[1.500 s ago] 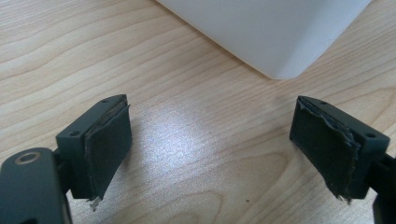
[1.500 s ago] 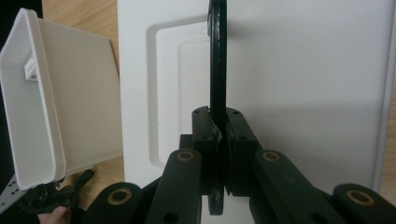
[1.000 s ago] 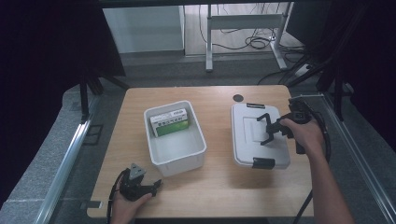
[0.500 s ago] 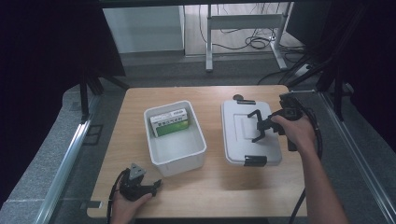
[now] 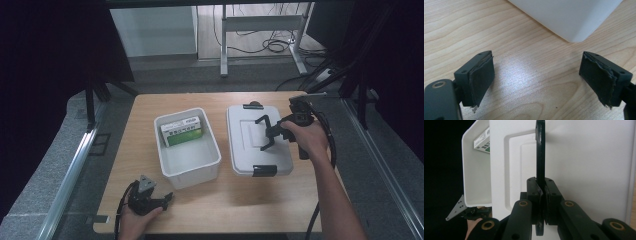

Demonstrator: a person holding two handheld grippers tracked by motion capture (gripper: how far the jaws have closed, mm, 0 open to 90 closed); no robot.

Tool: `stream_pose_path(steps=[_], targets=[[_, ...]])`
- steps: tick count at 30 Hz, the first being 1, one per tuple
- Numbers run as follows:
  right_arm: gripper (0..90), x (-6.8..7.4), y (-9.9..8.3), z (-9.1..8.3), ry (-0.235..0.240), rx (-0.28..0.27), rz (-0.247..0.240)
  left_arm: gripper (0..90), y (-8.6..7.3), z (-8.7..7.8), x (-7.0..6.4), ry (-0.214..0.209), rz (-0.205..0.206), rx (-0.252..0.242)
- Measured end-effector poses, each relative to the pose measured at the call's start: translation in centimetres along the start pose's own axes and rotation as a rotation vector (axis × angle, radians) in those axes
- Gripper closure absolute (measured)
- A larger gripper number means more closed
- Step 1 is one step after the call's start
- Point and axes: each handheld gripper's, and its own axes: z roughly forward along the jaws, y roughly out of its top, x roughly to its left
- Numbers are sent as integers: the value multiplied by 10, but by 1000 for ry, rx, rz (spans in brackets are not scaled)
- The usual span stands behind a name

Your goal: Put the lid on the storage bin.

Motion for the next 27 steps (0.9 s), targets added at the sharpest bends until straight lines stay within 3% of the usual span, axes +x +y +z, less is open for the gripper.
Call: stream_pose_path(steps=[18, 27], targets=[[849, 36, 1, 11, 28, 13, -48, 126, 0, 0, 0, -1, 0, 2], [848, 51, 3, 25, 48, 33, -68, 126, 1, 0, 0, -1, 1, 2]])
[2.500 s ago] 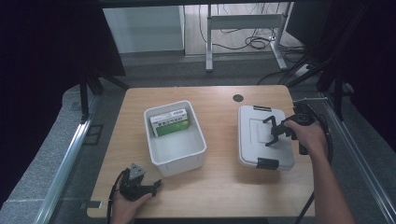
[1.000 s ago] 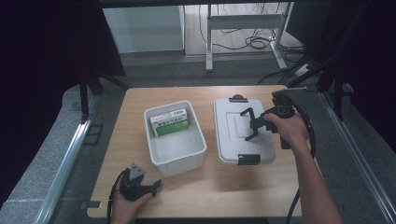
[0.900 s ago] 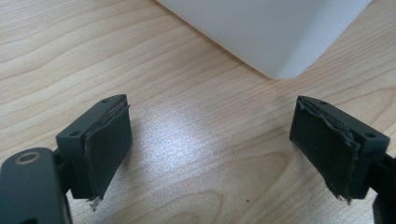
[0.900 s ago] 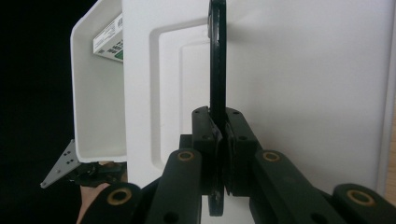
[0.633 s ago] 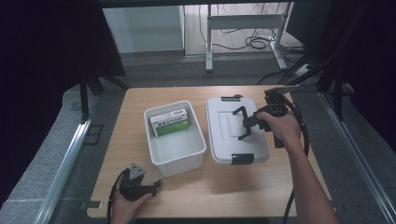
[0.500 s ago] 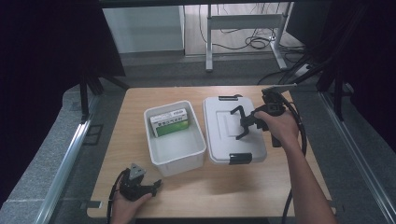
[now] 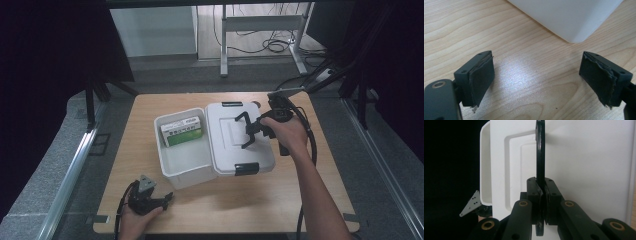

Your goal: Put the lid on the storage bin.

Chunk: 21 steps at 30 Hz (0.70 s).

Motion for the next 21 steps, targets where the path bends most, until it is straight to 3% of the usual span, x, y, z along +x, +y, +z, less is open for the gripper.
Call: stream_pose_path(steps=[21], targets=[[848, 21, 5, 20, 38, 13, -10, 126, 0, 0, 0, -1, 4, 2]])
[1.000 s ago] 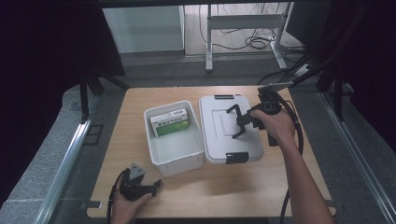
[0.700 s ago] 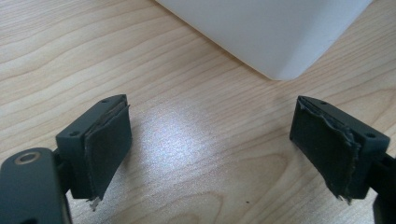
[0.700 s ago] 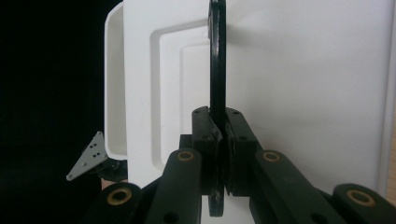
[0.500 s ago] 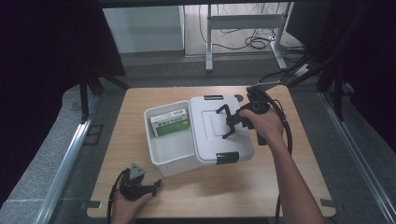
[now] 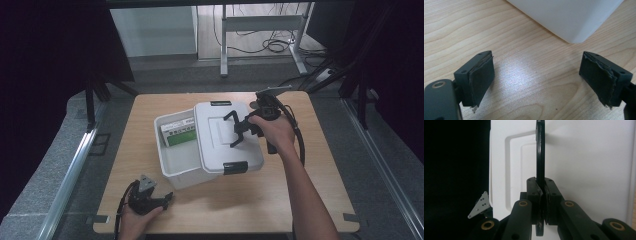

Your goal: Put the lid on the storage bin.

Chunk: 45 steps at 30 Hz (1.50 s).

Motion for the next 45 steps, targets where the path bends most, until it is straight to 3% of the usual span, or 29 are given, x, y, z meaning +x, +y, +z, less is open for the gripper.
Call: stream_pose_path(steps=[10, 26, 45], targets=[[848, 22, 4, 11, 2, 15, -27, 126, 0, 0, 0, 0, -2, -2], [848, 41, 8, 26, 7, 36, -32, 125, 1, 1, 0, -2, -1, -2], [848, 69, 10, 43, -22, 64, -62, 125, 1, 1, 0, -4, 1, -3]])
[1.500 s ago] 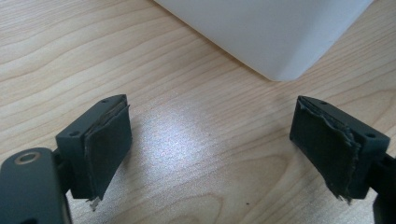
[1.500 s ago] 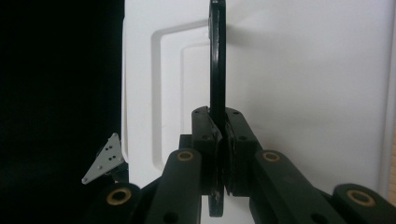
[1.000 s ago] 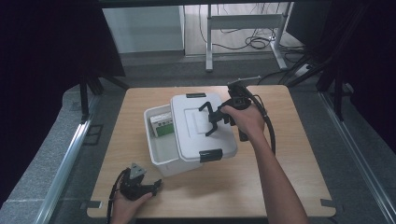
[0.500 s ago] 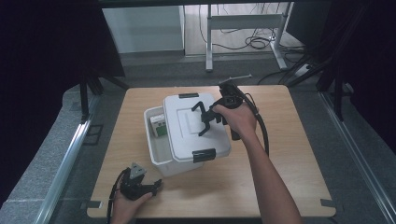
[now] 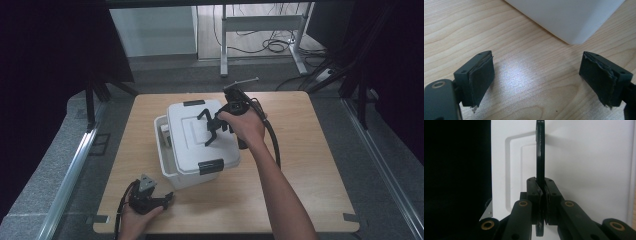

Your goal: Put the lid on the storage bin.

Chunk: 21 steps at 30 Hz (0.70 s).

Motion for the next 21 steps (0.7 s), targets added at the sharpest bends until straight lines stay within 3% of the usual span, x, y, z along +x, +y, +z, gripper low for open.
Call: stream_pose_path(steps=[21], targets=[[848, 23, 7, 16, -34, 40, -9, 124, 1, 1, 0, -2, 2, -3]])
